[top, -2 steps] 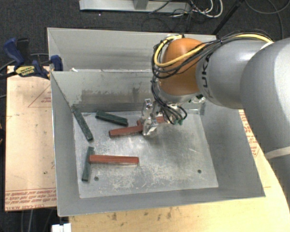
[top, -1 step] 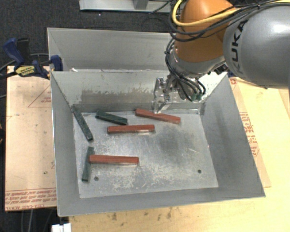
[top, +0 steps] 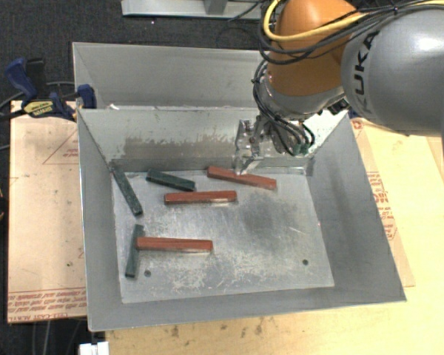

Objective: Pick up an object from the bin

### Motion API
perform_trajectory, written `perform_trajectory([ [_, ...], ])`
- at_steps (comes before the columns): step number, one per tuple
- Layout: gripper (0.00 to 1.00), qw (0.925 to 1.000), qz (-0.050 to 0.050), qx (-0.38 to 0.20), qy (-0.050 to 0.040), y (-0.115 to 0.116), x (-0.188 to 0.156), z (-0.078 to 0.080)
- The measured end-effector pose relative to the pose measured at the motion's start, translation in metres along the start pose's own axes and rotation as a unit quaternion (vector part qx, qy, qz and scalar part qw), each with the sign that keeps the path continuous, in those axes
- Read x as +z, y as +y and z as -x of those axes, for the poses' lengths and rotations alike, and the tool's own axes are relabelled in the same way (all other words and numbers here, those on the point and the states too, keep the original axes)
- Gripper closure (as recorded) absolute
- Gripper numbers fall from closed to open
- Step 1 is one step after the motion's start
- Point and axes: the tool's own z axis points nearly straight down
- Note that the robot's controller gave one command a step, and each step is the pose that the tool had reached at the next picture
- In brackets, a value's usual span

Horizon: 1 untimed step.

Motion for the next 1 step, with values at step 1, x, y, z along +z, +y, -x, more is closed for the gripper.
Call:
perform_trajectory([
  [1,0.00,0.9995,0.001,-0.031,0.0012,0.0217,0.0810,0.0016],
])
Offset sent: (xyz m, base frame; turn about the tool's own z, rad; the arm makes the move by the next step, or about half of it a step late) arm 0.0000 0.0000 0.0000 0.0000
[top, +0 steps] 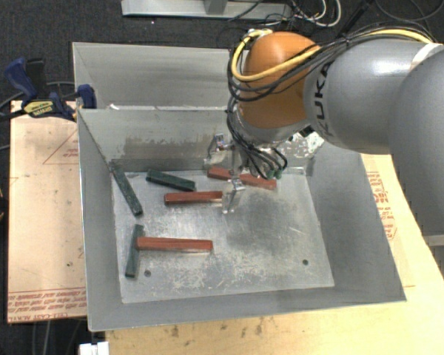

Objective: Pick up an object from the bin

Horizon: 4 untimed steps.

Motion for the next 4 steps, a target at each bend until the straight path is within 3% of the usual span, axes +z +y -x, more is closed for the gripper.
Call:
perform_trajectory([
  [2,0.00,1.0000,0.000,0.002,-0.0005,0.000,0.001,0.000],
  [3,1.00,0.9999,0.000,0.016,-0.0007,0.029,0.048,0.003],
  [4,0.00,0.9999,0.000,0.016,-0.0006,0.029,0.048,0.003],
])
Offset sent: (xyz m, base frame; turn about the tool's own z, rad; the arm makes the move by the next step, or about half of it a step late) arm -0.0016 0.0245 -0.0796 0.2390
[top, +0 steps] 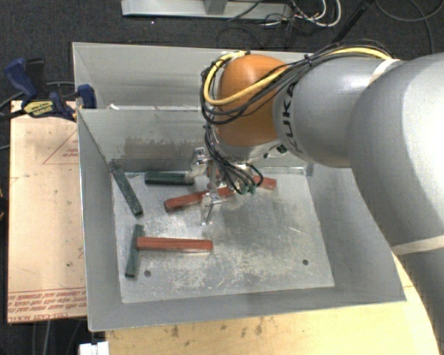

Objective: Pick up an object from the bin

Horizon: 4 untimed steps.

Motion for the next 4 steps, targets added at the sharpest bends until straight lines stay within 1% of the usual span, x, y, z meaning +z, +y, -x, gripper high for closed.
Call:
perform_trajectory([
  [1,0.00,1.0000,0.000,0.000,0.0000,0.000,0.000,0.000],
  [2,1.00,0.9953,0.000,-0.096,-0.0049,0.009,0.022,0.022],
  [3,1.00,0.9954,0.001,-0.096,-0.0049,0.009,0.022,0.022],
  [4,1.00,0.9943,0.000,-0.107,-0.0022,0.032,-0.159,0.012],
])
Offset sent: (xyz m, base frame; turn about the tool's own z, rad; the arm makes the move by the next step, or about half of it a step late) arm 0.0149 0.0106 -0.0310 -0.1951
